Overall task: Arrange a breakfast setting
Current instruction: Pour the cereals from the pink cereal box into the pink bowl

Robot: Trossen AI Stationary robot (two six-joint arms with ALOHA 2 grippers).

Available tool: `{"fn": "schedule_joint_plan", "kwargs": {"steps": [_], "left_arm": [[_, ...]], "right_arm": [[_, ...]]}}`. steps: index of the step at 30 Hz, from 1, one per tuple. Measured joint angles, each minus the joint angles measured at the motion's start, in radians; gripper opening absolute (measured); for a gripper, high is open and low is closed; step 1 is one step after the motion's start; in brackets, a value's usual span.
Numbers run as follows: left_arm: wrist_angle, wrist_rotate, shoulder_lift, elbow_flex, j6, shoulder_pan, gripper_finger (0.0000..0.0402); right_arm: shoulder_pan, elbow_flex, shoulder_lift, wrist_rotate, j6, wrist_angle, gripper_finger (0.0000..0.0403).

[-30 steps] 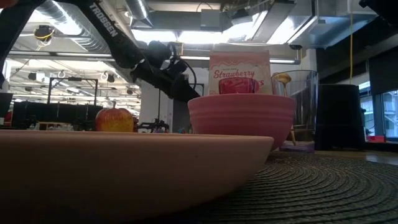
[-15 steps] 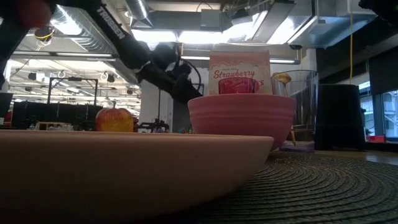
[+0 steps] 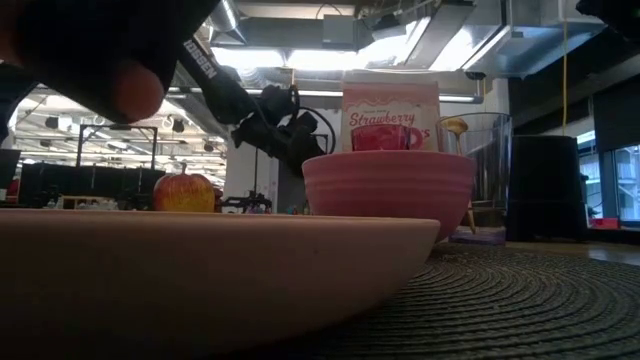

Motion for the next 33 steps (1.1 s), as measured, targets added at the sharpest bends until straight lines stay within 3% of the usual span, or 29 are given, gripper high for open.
{"fn": "schedule_joint_plan", "kwargs": {"steps": [13,22,33], "left_arm": [[-0.046,0.014,0.001,0.0,0.051,-0.018,0.0395],[0.007,-0.015,0.035,-0.001,0.022,-0.027,0.0395],[0.092,0.027,0.033,0.0,-0.024,-0.05,0.0395]], "right_arm": [[0.0,0.0,0.0,0.0,0.0,0.001,0.0],[0.0,0.0,0.0,0.007,0.0,0.004,0.0],[0.0,0.0,0.0,0.008,0.0,0.003,0.0]]}}
